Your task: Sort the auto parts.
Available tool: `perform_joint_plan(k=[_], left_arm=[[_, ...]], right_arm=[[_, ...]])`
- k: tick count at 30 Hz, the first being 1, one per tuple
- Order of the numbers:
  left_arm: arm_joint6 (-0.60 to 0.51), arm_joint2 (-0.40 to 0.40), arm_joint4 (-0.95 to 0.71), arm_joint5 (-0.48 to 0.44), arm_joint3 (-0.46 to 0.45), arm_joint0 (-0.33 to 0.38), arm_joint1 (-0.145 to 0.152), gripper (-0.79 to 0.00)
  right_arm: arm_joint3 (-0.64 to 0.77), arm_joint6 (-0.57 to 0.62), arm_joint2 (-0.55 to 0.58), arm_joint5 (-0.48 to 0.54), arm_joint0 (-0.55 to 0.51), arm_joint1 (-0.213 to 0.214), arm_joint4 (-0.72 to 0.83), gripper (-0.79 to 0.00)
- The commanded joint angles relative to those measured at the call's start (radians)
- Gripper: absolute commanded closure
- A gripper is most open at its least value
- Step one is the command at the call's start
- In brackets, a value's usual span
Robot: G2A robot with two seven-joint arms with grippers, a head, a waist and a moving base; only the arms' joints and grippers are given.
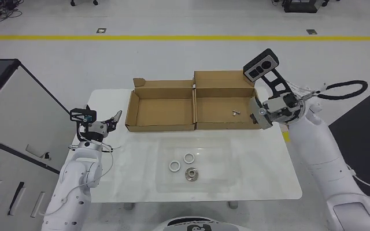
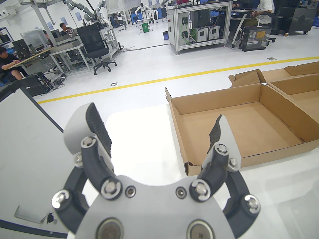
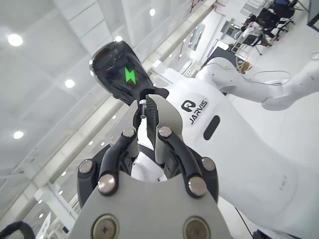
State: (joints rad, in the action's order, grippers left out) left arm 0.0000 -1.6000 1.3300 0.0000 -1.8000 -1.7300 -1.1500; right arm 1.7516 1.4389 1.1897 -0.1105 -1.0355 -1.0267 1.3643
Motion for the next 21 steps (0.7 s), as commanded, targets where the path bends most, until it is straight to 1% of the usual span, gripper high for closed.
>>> perform_joint_plan(k=[1,8,18,21], left_arm=[[0.000,0.000,0.000,0.000,0.000,0.000,0.000,-0.785],[0.000,0.000,0.000,0.000,0.000,0.000,0.000,-0.785],[0.000,0.000,0.000,0.000,0.000,0.000,0.000,-0.785],[0.000,0.000,0.000,0.000,0.000,0.000,0.000,-0.785]], right_arm=[[0.008,0.000,-0.012,-0.008,0.013,-0.006,0.028,0.000],[0.023,-0.010,-0.048,-0.040,0.043,-0.028,0.117,0.000],[0.022,-0.017,-0.055,-0.044,0.050,-0.032,0.114,0.000],[0.048,-0.057,-0.051,-0.042,0.033,-0.033,0.094,0.000]])
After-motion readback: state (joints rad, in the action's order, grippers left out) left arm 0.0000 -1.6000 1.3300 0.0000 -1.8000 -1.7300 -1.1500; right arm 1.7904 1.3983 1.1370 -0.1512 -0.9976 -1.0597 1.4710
